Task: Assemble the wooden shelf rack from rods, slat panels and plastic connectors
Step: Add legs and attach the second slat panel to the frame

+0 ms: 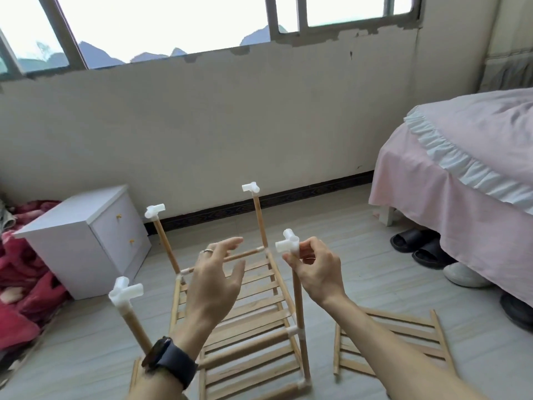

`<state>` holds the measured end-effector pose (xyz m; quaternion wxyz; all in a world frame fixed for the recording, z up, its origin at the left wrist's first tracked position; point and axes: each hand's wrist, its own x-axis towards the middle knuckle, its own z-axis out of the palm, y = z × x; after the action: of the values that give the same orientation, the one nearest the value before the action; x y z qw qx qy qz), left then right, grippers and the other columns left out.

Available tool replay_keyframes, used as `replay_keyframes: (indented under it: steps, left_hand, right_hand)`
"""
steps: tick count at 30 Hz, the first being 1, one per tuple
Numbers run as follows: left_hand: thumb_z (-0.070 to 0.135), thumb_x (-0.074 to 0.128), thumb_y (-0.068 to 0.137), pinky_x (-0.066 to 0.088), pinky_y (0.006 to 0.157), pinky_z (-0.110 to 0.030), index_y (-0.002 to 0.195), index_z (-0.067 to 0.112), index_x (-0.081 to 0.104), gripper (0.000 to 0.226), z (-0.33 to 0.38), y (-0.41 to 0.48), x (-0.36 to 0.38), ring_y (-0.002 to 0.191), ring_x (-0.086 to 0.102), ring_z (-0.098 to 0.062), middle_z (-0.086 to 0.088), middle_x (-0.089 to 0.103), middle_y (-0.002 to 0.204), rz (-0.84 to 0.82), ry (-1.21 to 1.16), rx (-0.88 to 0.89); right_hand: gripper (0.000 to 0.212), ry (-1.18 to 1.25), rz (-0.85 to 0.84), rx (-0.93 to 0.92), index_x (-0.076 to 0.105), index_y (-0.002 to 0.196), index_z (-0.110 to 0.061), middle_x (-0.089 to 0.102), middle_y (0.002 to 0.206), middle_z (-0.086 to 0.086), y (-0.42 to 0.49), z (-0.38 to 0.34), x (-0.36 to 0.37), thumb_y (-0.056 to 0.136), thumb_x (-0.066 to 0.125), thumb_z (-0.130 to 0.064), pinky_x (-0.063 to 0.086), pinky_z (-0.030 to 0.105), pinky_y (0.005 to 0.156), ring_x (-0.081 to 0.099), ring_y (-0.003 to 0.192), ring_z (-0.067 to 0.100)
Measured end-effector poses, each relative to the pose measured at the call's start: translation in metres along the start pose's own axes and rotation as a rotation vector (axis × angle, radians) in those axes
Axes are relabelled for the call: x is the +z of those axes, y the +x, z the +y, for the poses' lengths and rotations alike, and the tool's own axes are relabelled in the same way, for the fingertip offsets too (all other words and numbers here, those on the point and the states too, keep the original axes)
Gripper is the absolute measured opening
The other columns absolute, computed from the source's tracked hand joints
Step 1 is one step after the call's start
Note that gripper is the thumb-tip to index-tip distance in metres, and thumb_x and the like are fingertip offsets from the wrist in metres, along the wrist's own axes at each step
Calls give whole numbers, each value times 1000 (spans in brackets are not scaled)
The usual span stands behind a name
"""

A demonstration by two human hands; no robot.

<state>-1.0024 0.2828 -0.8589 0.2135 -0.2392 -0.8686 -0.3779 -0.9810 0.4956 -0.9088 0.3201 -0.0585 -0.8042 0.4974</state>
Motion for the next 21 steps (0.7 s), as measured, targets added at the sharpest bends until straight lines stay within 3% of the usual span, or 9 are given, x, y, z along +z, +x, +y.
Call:
replay_keyframes:
  steps: [3,5,7,9,12,14,17,21]
  left_hand:
    - [23,64,91,50,88,-45,123,24,64,32,-31,-9,-51,113,51,-19,3,59,121,224,314,108]
    - [30,58,85,46,90,-52,121,22,64,38,-52,-18,-81,119,47,-27,-4,56,126,338,496,93]
    - [35,57,84,42,95,-59,126,24,61,44,-69,-31,-99,125,42,-32,-8,49,135,380,546,-27]
    - [39,57,94,42,99,-61,138,28,50,45,-82,-46,-104,131,37,-33,-10,40,143,381,429,-201]
    - [44,60,97,48,93,-49,150,36,25,64,-93,-71,-94,121,49,-24,-4,43,140,343,24,-423]
    - [42,58,98,49,91,-39,145,35,33,53,-103,-87,-81,114,57,-20,3,53,128,278,-179,-564]
    - [33,53,103,48,88,-32,120,36,48,17,-128,-109,-60,111,59,-17,10,61,113,152,-147,-638]
    - [35,49,105,47,66,-16,111,32,56,10,-155,-134,-40,89,62,-8,21,60,93,62,-42,-705]
  right_hand:
    - [25,0,17,14,60,86,-22,66,87,-3,0,-2,1,85,81,-37,59,41,72,65,81,15]
    - [25,-2,24,19,60,85,-23,66,87,-3,0,-4,1,84,81,-37,59,40,71,65,80,15]
    - [25,-8,32,17,60,86,-25,67,87,-4,-1,-5,2,84,81,-38,58,35,70,65,80,13]
    - [24,-6,44,15,60,88,-25,66,87,-5,-3,-5,3,85,79,-40,55,28,67,65,80,11]
    - [33,-6,86,72,54,101,-25,57,99,-5,-20,0,11,86,77,-43,50,23,66,60,83,8]
    - [40,-18,141,181,46,109,-26,46,106,-3,-43,7,24,87,77,-38,48,25,66,55,85,9]
    - [32,-31,77,231,46,107,-25,46,104,-4,-86,22,50,90,73,-24,47,21,65,55,83,8]
    - [25,-118,-280,158,53,111,-27,52,109,-12,-129,30,94,92,69,-24,46,21,80,57,100,11]
